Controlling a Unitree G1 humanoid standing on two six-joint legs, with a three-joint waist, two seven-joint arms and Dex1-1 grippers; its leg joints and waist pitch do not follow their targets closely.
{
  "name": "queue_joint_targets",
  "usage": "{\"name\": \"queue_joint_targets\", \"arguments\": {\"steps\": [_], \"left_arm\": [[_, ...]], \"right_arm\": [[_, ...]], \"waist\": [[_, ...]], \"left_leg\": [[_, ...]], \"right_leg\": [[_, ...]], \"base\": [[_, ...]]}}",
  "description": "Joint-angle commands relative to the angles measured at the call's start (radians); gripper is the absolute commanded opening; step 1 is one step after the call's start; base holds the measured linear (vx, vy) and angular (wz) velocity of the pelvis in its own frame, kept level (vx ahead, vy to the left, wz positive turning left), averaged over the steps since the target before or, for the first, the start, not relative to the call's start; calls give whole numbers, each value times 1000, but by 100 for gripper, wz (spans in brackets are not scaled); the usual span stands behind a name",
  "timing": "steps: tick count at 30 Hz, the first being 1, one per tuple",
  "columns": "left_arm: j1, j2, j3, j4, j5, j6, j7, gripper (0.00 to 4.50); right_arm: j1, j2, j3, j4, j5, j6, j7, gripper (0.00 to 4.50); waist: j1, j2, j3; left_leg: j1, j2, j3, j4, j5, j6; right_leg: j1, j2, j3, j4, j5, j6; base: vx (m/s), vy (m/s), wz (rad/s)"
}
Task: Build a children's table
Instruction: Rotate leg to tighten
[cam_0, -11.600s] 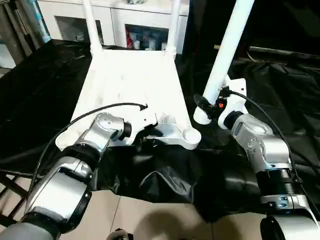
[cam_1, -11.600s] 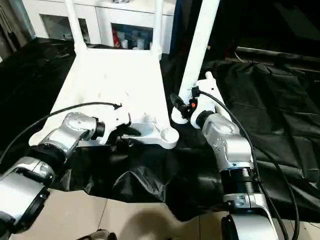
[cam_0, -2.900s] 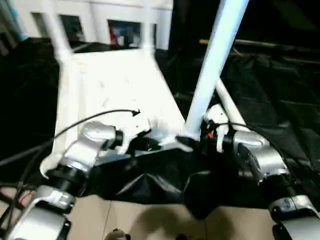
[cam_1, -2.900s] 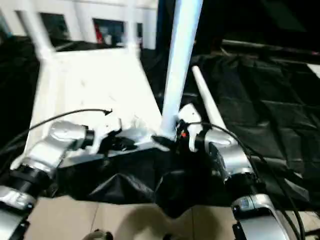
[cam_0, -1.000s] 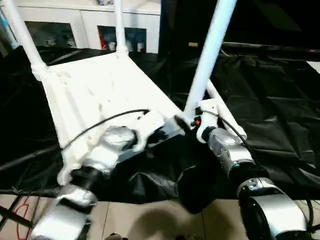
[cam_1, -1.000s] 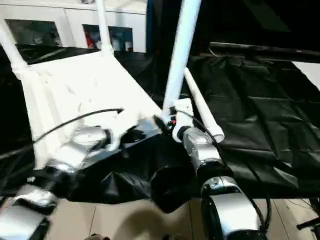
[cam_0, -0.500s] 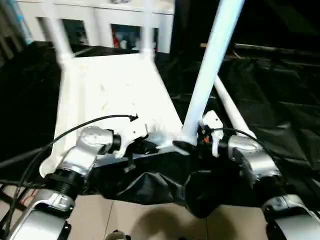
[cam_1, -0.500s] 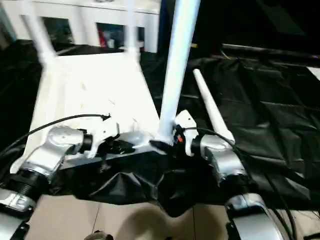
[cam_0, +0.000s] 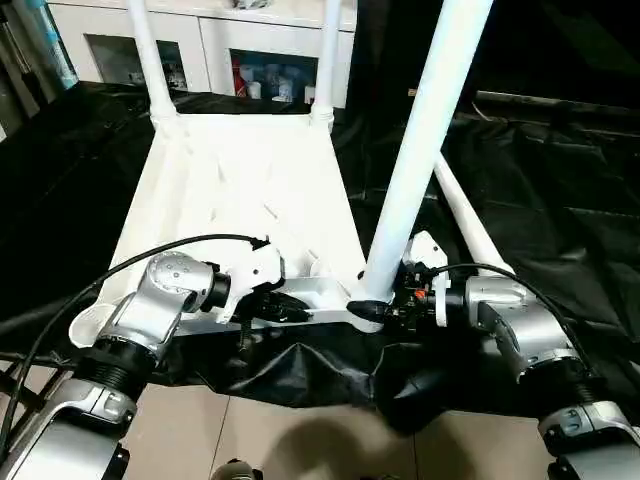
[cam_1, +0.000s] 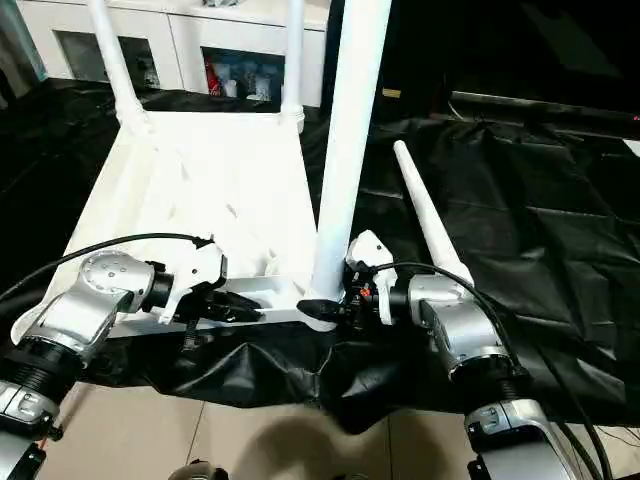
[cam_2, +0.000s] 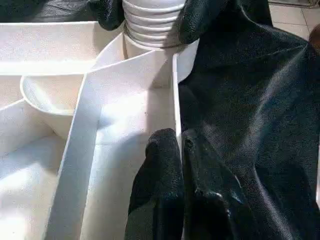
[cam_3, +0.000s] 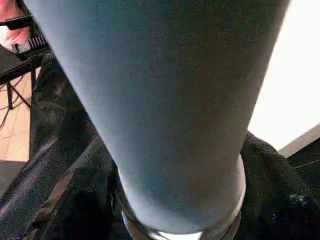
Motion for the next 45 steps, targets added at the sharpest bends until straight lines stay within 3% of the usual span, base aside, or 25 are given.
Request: {"name": "queue_joint_targets", "arguments": {"steps": [1, 4, 5, 7, 10, 12, 16, 17, 18, 19, 21, 22, 25, 28, 33, 37, 39, 41, 44, 45], "left_arm": [[-21, -41, -31, -24, -17, -25, -7, 0], [-41, -81, -6, 9, 5, -3, 103, 0], [-46, -89, -1, 16, 10, 5, 127, 0], [-66, -124, 22, 37, 12, 36, 206, 0], [-87, -157, 36, 59, 28, 44, 291, 0], [-120, -218, 53, 82, 52, 92, 429, 0], [-135, -298, 58, 83, 65, 116, 533, 0], [-135, -298, 58, 83, 65, 116, 533, 0], [-133, -306, 56, 78, 65, 117, 534, 0], [-126, -308, 46, 66, 66, 113, 524, 0], [-114, -309, 32, 48, 66, 103, 503, 0], [-112, -309, 31, 47, 66, 102, 501, 0], [-101, -298, 25, 34, 57, 91, 469, 0], [-81, -266, 12, 16, 46, 66, 395, 0], [-58, -221, 3, -8, 23, 50, 291, 0], [-44, -168, -6, -14, 11, 25, 186, 0], [-43, -142, -5, -7, 6, 16, 139, 0], [-45, -119, -7, 4, 11, 5, 104, 0], [-49, -101, -5, 17, 11, -4, 76, 0], [-50, -98, -5, 19, 10, -5, 70, 0]], "right_arm": [[9, 33, 19, -22, 26, 29, -7, 281], [-16, 95, -30, 73, -1, -10, -177, 279], [-22, 107, -39, 94, -8, -21, -214, 279], [-56, 149, -72, 176, -26, -20, -357, 279], [-87, 193, -106, 247, -23, -26, -470, 277], [-128, 261, -144, 324, -13, -24, -613, 277], [-188, 334, -167, 431, -36, -75, -757, 277], [-188, 334, -167, 431, -36, -75, -757, 277], [-193, 340, -167, 439, -38, -83, -756, 333], [-198, 343, -164, 444, -39, -92, -742, 333], [-204, 344, -163, 448, -39, -104, -714, 354], [-204, 344, -163, 448, -40, -105, -711, 365], [-206, 331, -156, 449, -49, -126, -688, 387], [-189, 302, -142, 408, -44, -139, -597, 387], [-129, 225, -84, 307, -55, -157, -431, 387], [-68, 140, -54, 190, -33, -142, -260, 387], [-39, 90, -36, 125, -16, -120, -161, 387], [-20, 49, -18, 81, -8, -109, -92, 387], [-7, 17, -3, 46, -5, -93, -40, 387], [-5, 12, -1, 41, -4, -90, -31, 364]], "waist": [[-3, 5, -73], [-10, 4, -71], [-18, 5, -67], [-29, 3, -63], [-46, 1, -62], [-54, 1, -61], [-64, 0, -64], [-66, 1, -65], [-65, 3, -65], [-66, -3, -66], [-66, 2, -67], [-66, -3, -68], [-64, -2, -67], [-62, 1, -68], [-54, 0, -71], [-38, 9, -77], [-33, 6, -77], [-20, 8, -80], [-8, 9, -78], [-7, 9, -76]], "left_leg": [[26, 38, -19, -74, -302, -6], [27, 36, -21, -75, -323, -17], [30, 34, -23, -75, -353, -28], [35, 29, -28, -73, -391, -43], [35, 26, -35, -71, -411, -39], [38, 24, -34, -68, -420, -32], [38, 23, -36, -67, -424, -27], [37, 23, -36, -67, -425, -26], [40, 24, -35, -68, -426, -19], [35, 25, -34, -71, -423, -13], [31, 28, -34, -76, -415, -8], [31, 29, -33, -76, -412, -7], [30, 28, -30, -75, -402, -1], [30, 28, -30, -75, -393, 5], [29, 33, -24, -77, -349, 18], [27, 34, -20, -76, -290, 35], [28, 35, -15, -73, -266, 42], [23, 36, -13, -71, -222, 58], [26, 37, -12, -72, -237, 48], [27, 37, -12, -73, -245, 43]], "right_leg": [[43, -64, 54, -73, -351, -180], [41, -68, 53, -77, -386, -174], [36, -70, 52, -84, -438, -167], [35, -72, 45, -97, -547, -136], [35, -74, 35, -113, -626, -92], [28, -71, 33, -118, -639, -84], [29, -71, 26, -121, -636, -84], [30, -70, 25, -121, -629, -83], [30, -68, 26, -122, -607, -88], [32, -67, 27, -119, -581, -94], [35, -68, 32, -112, -532, -111], [36, -68, 33, -111, -524, -115], [36, -70, 38, -108, -504, -130], [39, -71, 39, -107, -500, -134], [41, -68, 47, -96, -413, -165], [51, -63, 50, -76, -271, -202], [50, -62, 52, -71, -234, -221], [58, -58, 50, -63, -182, -232], [54, -63, 50, -66, -218, -230], [55, -63, 50, -68, -237, -226]], "base": [[0, 0, 0], [0, 0, 0], [0, 0, 0], [0, 0, 0], [0, 0, 0], [0, 0, 0], [0, 0, 0], [0, 0, 0], [0, 0, 0], [0, 0, 0], [0, 0, 0], [0, 0, 0], [0, 0, 0], [0, 0, 0], [0, 0, 0], [0, 0, 0], [0, 0, 0], [0, 0, 0], [0, 0, 0], [0, 0, 0]]}}
